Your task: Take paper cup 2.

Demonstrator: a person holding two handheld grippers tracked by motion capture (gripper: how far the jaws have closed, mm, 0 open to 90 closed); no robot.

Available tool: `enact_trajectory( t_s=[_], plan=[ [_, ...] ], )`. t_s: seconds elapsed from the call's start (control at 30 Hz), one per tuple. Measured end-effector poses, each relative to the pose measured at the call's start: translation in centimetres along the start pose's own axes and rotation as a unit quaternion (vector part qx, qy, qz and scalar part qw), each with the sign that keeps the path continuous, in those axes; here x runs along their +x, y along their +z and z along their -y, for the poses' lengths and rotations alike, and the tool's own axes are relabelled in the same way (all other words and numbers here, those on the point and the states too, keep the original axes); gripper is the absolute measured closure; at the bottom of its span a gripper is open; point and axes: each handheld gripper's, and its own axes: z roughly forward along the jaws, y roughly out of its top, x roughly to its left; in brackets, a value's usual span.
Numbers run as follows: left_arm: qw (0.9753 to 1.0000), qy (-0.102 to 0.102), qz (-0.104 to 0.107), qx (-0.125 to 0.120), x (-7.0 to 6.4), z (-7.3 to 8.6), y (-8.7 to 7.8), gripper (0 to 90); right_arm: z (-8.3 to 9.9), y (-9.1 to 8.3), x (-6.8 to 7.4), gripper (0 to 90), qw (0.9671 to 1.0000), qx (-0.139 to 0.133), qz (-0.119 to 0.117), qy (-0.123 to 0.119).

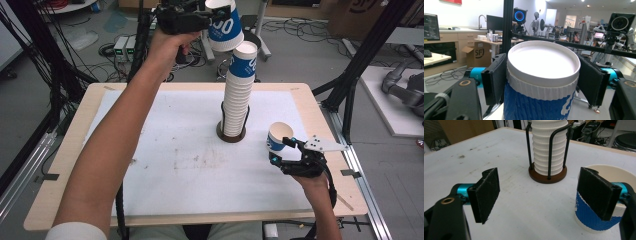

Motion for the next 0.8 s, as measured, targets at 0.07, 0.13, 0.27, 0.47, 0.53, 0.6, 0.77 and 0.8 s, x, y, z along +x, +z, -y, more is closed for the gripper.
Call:
enact_trajectory(
  t_s=[0.07, 0.13, 0.27, 0.47, 0.53, 0.6, 0.77, 0.8],
  plan=[
    [1.0, 0.003, -0.001, 0.002, 0.1, 0.0, -0.4, 29.6, 0.0, 0.0, 0.0, 18.9, 1.0, 0.0, 0.0, 0.0],
    [1.0, 0.004, -0.008, -0.002, 0.4, 0.0, -1.8, 29.6, 0.0, 0.1, 0.0, 18.9, 1.0, 0.0, 0.0, 0.0],
    [0.9998, 0.005, -0.018, 0.003, 0.9, 0.4, -3.4, 29.6, 0.0, 0.2, 0.1, 18.9, 1.0, 0.002, -0.002, 0.0],
    [0.9996, 0.008, -0.022, 0.013, 1.4, 1.5, -5.1, 29.6, 0.0, 0.5, 0.3, 18.9, 1.0, 0.003, -0.005, -0.003],
    [0.9996, 0.009, -0.022, 0.018, 1.5, 2.2, -5.7, 29.6, 0.0, 0.6, 0.4, 18.9, 1.0, 0.002, -0.006, -0.005],
    [0.9996, 0.006, -0.018, 0.02, 1.6, 2.8, -6.2, 29.6, 0.0, 0.7, 0.6, 18.9, 0.9999, 0.002, -0.008, -0.007],
    [0.9996, 0.007, -0.006, 0.028, 1.8, 5.3, -7.9, 29.6, 0.0, 0.8, 0.7, 18.9, 0.9999, 0.002, -0.012, -0.006],
    [0.9995, 0.008, -0.005, 0.031, 1.8, 5.8, -8.2, 29.6, 0.1, 0.9, 0.7, 18.9, 0.9999, 0.001, -0.012, -0.006]
  ],
)
